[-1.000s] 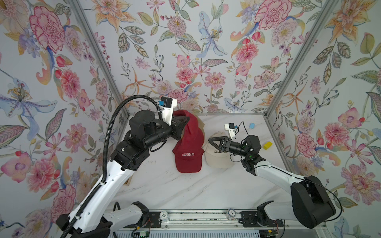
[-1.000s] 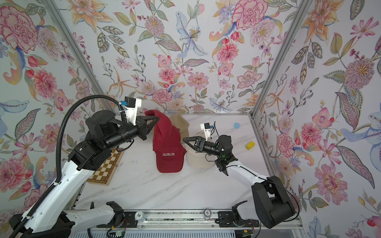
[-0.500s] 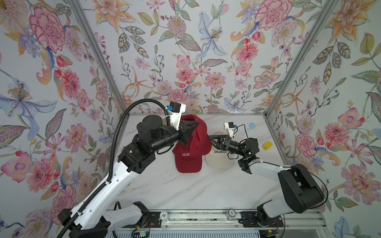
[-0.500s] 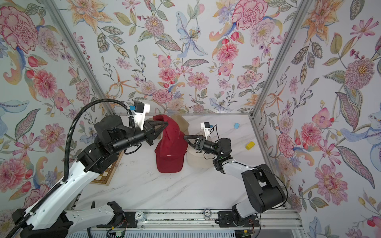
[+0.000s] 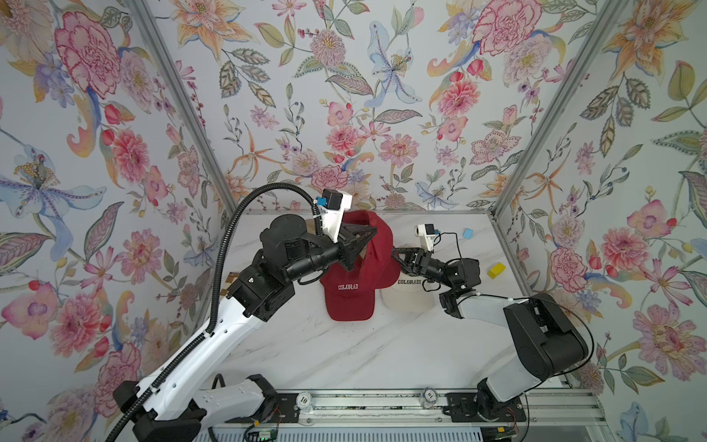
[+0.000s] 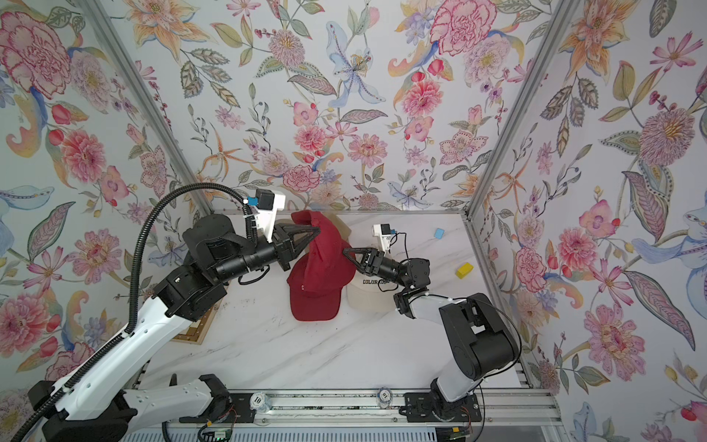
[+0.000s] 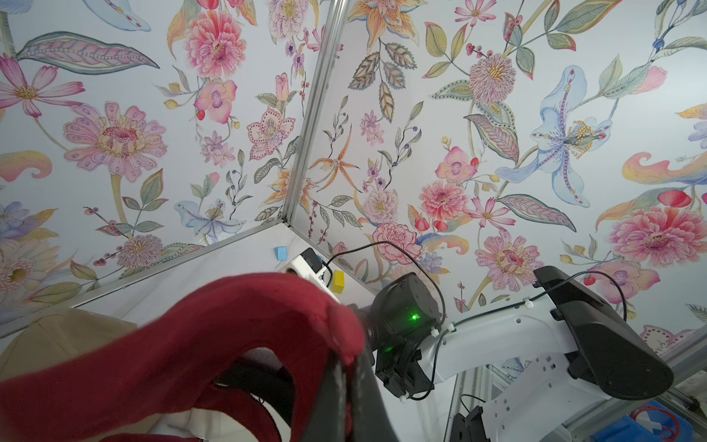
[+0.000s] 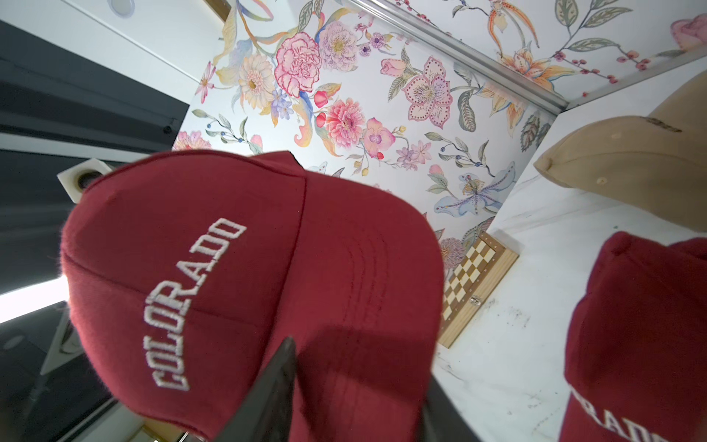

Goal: Stack the baseball caps by color
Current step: Pick up the baseball cap from the center of the board.

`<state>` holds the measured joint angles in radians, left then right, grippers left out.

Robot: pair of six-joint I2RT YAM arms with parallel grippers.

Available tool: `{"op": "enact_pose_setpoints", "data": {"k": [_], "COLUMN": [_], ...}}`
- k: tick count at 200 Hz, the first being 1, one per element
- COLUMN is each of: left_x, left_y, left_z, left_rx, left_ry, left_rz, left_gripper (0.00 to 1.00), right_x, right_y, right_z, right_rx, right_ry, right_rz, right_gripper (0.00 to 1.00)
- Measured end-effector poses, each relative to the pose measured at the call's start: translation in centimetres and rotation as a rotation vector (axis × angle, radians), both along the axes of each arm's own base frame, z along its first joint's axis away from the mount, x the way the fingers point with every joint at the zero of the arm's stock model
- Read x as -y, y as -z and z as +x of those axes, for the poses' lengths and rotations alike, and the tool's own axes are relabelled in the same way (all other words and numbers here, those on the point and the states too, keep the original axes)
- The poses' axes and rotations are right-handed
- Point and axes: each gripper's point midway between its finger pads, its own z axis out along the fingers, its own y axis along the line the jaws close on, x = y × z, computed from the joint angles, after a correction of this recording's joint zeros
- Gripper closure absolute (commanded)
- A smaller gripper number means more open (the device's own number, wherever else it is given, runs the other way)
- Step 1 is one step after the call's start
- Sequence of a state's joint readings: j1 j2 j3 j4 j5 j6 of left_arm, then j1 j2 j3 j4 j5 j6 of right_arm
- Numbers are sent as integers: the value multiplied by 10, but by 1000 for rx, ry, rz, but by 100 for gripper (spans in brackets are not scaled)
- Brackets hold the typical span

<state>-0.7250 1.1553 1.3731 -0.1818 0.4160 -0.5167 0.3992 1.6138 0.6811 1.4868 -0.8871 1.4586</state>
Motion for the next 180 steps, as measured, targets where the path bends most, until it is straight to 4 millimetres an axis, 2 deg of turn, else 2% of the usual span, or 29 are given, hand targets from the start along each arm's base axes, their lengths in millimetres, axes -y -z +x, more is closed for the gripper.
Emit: {"op": "enact_pose_setpoints", "data": {"k": [10,26,53,58,63,75,82,88,94,118,145,180], "left_x": [-1,-4,-16,-19,-22,-32,-38,-42,-47,-65,-84,-98], "left_y": [5,15,11,10,9,6,5,6,8,14,22,39], "left_z": [0,3,2,1,2,3,4,4,5,13,21,21], "left_rx": [-9,-28,3,8,12,27,33,33,29,18,10,-21], "left_ry": [-5,-29,-67,-75,-86,-111,-125,-136,-148,-195,-237,-259], "left_rz": [10,40,57,61,66,78,85,92,103,137,169,209], "left_gripper": [100,100,100,93,81,40,19,8,1,0,0,0], "right_x": [4,10,19,20,21,24,26,27,28,28,28,31], "right_y": [-1,-9,-19,-22,-25,-31,-34,-36,-38,-42,-32,-23], "right_z": [4,3,-2,-4,-6,-11,-14,-17,-20,-29,-34,-36], "right_rx": [-4,14,39,52,62,86,102,117,128,176,179,168], "right_ry": [15,29,59,64,71,86,93,100,105,99,84,83], "right_rz": [4,13,-10,-19,-29,-53,-69,-84,-99,-160,-228,-291], "right_gripper": [100,100,100,100,100,100,100,100,100,100,100,100]}}
